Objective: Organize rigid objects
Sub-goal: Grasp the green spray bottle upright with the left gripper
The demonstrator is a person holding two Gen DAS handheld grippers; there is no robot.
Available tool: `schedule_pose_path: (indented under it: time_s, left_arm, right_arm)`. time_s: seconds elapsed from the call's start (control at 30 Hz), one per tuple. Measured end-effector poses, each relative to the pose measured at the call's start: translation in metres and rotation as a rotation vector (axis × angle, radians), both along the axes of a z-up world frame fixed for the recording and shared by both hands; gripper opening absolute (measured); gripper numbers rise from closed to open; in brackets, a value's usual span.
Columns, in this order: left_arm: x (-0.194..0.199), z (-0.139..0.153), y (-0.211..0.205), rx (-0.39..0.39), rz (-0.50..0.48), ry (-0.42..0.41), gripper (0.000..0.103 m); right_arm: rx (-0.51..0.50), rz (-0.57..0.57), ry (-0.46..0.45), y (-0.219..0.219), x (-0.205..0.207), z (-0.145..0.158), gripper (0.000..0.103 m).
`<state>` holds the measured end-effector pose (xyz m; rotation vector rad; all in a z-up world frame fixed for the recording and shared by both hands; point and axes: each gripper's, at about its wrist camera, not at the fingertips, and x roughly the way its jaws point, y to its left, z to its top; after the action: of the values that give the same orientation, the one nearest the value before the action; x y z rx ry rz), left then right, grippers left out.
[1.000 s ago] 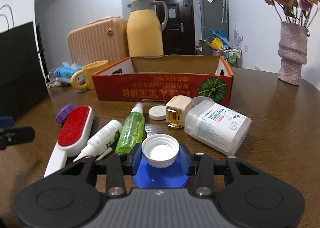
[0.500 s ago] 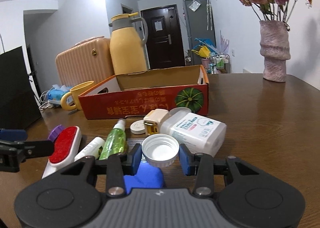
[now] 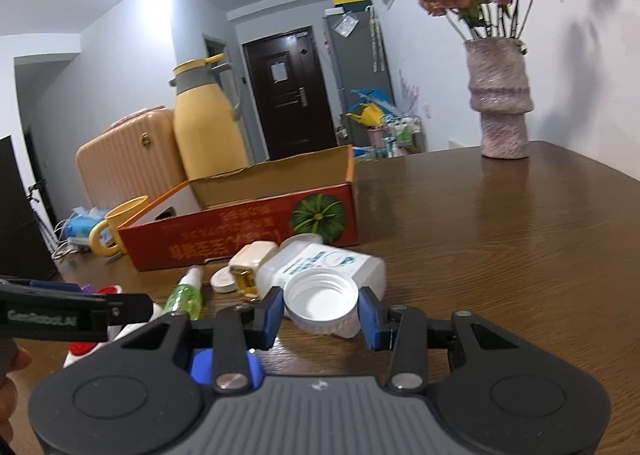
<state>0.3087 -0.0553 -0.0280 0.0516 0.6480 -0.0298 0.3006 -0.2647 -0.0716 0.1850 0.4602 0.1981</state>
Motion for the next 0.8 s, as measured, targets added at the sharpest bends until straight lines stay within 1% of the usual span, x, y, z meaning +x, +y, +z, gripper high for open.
schedule_pose_path:
  time_s: [0.03, 0.1, 0.17, 0.2, 0.27, 0.33, 0.4, 0.63, 0.73, 0.8]
  left_arm:
    - [0.003, -0.001, -0.003, 0.0, 0.0, 0.006, 0.098]
    - [0.009, -0.004, -0.008, 0.009, 0.009, 0.021, 0.092]
    - [0.014, -0.007, -0.011, 0.009, 0.012, 0.039, 0.081]
    - [0.017, -0.008, -0.013, 0.007, 0.013, 0.05, 0.079]
    - [0.023, -0.013, -0.015, 0.006, 0.013, 0.071, 0.069]
    - [0.029, -0.016, -0.017, 0.002, 0.017, 0.091, 0.063]
    - [0.034, -0.018, -0.017, -0.003, 0.027, 0.103, 0.062]
    - [0.041, -0.021, -0.023, 0.022, 0.032, 0.087, 0.061]
    - [0.039, -0.02, -0.023, 0.016, 0.016, 0.08, 0.051]
    - [0.037, -0.021, -0.024, 0.003, -0.002, 0.091, 0.046]
  right_arm:
    - [0.002, -0.008, -0.002, -0.002, 0.0, 0.0, 0.039]
    - [0.008, -0.021, -0.005, -0.004, -0.001, 0.0, 0.039]
    - [0.013, -0.03, -0.009, -0.006, -0.001, 0.0, 0.039]
    - [0.014, -0.032, -0.011, -0.007, -0.001, -0.001, 0.039]
    - [0.014, -0.03, -0.014, -0.006, -0.002, -0.001, 0.039]
    - [0.014, -0.028, -0.016, -0.006, -0.002, -0.001, 0.039]
    - [0.016, -0.025, -0.015, -0.005, -0.002, -0.001, 0.039]
    - [0.017, -0.02, -0.01, -0.004, -0.001, -0.001, 0.039]
    - [0.017, -0.025, -0.01, -0.004, -0.001, -0.002, 0.039]
    - [0.017, -0.026, -0.009, -0.004, -0.001, -0.002, 0.039]
